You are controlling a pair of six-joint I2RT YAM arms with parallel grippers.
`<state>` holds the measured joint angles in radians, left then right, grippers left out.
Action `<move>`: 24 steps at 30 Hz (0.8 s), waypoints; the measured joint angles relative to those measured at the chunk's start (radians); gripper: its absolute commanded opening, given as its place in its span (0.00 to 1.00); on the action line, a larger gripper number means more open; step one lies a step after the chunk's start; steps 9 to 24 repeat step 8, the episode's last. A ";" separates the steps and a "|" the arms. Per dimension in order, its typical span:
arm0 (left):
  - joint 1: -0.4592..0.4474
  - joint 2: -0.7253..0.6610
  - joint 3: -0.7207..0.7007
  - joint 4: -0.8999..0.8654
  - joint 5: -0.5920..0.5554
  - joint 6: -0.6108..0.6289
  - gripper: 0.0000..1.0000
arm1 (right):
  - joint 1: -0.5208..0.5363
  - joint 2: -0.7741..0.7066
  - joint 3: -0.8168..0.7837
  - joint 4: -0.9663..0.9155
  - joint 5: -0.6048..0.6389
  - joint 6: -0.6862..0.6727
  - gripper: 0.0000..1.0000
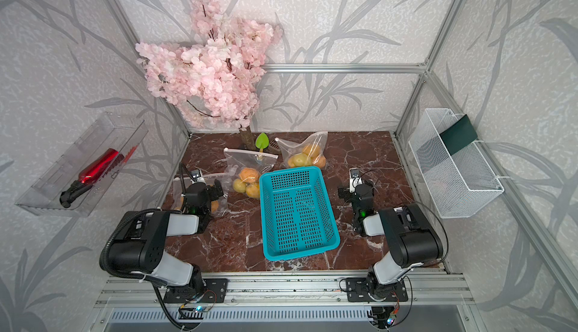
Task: Put the potatoes into a zipper bag and zip it
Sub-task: Reset both arms
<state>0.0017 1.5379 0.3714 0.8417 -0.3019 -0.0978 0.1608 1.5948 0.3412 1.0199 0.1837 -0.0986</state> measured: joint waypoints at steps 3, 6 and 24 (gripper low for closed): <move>0.000 0.000 0.000 -0.001 0.001 0.000 0.99 | 0.000 0.000 0.000 -0.001 0.000 0.000 0.99; 0.000 0.000 0.000 -0.001 0.001 0.000 0.99 | -0.007 0.000 0.005 -0.010 -0.014 0.002 0.99; 0.000 0.000 0.000 -0.001 0.002 0.000 0.99 | -0.024 0.000 0.011 -0.018 -0.035 0.006 0.99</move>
